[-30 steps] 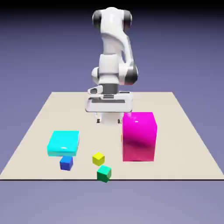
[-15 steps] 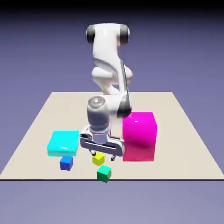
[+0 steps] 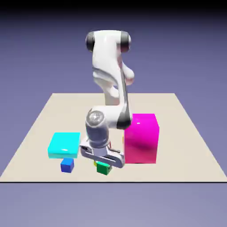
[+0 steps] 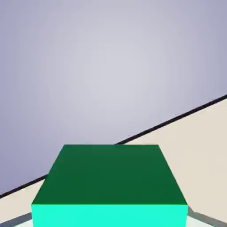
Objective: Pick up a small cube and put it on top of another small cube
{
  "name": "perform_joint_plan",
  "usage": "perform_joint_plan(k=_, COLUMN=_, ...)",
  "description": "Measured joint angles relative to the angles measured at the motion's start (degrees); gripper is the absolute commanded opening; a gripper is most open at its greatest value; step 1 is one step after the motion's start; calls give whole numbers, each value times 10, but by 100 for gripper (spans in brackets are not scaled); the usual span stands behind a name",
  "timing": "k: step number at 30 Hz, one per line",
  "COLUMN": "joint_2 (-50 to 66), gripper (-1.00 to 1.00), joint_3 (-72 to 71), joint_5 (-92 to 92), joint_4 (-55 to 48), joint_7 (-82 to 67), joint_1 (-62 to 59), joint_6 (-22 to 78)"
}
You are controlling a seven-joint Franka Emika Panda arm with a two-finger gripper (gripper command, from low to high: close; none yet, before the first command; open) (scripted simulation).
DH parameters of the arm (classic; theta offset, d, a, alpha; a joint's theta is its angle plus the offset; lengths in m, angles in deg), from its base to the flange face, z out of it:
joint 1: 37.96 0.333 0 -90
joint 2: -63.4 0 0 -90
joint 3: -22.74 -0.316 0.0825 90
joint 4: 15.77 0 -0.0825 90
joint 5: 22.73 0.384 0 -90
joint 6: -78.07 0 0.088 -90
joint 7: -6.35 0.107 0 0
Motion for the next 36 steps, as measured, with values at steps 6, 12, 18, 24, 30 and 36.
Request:
perform_joint_plan(k=6, joint_2=-62, gripper=-100, joint_3=-72, joint_5=109, joint_4=50, joint_7=25, joint_1=116, joint_6=-29)
perform_joint_plan(k=12, joint_2=-125, gripper=-100, joint_3=-183, joint_5=259, joint_4=125, joint_7=62, joint_1=229, joint_6=-70)
perform_joint_plan(k=18, joint_2=-135, gripper=-100, joint_3=-306, joint_5=405, joint_4=192, joint_7=135, joint_1=181, joint_6=-148)
perform_joint_plan(k=24, joint_2=-139, gripper=-100, joint_3=-430, joint_5=551, joint_4=258, joint_7=211, joint_1=113, joint_6=-230)
perform_joint_plan(k=30, joint_2=-144, gripper=-100, joint_3=-555, joint_5=698, joint_4=324, joint_7=287, joint_1=45, joint_6=-313)
perform_joint_plan(k=36, joint_2=-148, gripper=-100, joint_3=-679, joint_5=845, joint_4=390, joint_7=363, joint_1=-23, joint_6=-396)
